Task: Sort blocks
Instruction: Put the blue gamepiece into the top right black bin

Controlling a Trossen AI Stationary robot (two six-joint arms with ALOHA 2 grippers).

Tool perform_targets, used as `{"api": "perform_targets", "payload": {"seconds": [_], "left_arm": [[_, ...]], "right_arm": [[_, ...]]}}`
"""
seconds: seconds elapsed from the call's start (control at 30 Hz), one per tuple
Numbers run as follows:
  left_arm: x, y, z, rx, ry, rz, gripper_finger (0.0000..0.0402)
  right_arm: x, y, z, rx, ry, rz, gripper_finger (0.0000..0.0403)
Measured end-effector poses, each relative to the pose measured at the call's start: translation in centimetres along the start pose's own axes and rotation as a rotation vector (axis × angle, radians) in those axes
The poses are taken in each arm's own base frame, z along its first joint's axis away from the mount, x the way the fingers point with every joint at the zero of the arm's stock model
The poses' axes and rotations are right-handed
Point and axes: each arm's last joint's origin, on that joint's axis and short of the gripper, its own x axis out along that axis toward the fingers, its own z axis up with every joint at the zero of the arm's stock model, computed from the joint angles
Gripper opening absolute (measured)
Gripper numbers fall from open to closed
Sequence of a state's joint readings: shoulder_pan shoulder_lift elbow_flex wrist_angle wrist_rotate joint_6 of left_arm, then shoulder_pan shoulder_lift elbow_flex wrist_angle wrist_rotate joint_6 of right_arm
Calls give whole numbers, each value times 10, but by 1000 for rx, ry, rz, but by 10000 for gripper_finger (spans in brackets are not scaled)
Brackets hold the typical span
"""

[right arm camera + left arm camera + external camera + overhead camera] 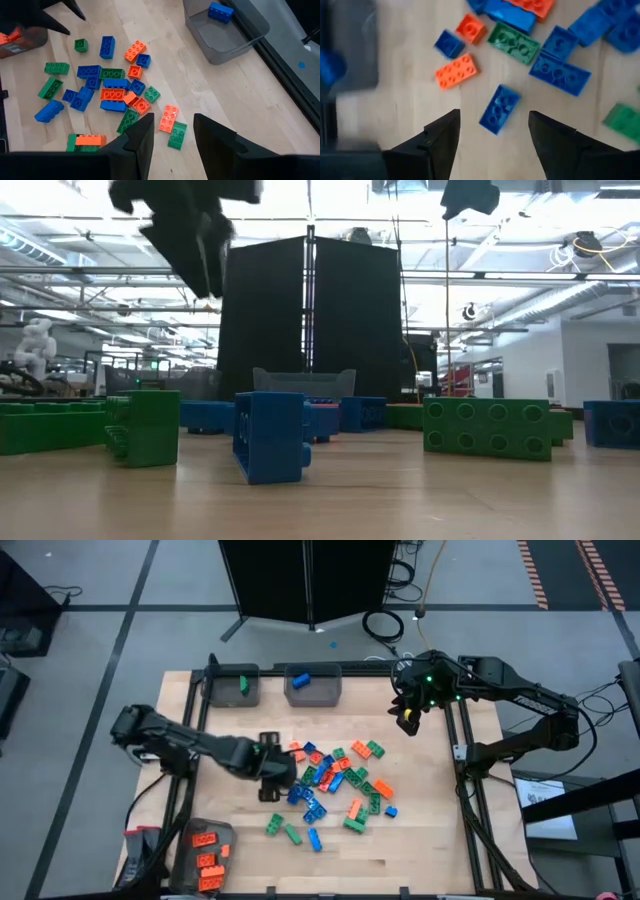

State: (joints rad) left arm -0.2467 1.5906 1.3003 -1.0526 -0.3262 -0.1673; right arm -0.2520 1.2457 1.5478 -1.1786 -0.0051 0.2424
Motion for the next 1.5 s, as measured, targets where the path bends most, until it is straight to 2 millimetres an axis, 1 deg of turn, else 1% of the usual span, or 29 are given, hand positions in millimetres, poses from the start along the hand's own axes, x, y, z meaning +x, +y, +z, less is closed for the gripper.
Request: {"api": "perform_targets", "payload": {"seconds": [0.13, 0.23, 0.3, 0.47, 0.6, 0.77, 0.93, 1.07, 1.2, 1.4, 1.5], "left_arm": [[27, 14, 9, 80, 63, -84, 237], [45, 19, 12, 185, 107, -125, 237], [55, 19, 16, 270, 106, -133, 237], [70, 16, 17, 426, 126, -213, 237], [77, 13, 18, 478, 133, -262, 237], [88, 10, 17, 494, 136, -281, 237], [103, 7, 3, 466, 170, -310, 237], [115, 10, -7, 411, 192, -306, 237], [125, 15, -13, 374, 180, -301, 237], [134, 24, -19, 310, 175, -316, 236], [135, 28, -19, 291, 172, -311, 218]], "right_arm": [[0, 0, 0, -3, 1, 0, 135], [0, 0, -1, -8, 11, -3, 135], [0, 0, -2, -22, 20, -5, 135], [0, -1, -3, -26, 32, -8, 135], [0, -1, -4, -34, 39, -9, 135], [0, -1, -4, -49, 38, -9, 135], [0, -1, -4, -59, 41, -9, 135], [0, -1, -4, -71, 43, -10, 135], [0, -1, -4, -71, 42, -10, 135], [0, -1, -4, -71, 42, -10, 135], [0, -1, -4, -71, 42, -10, 135]]}}
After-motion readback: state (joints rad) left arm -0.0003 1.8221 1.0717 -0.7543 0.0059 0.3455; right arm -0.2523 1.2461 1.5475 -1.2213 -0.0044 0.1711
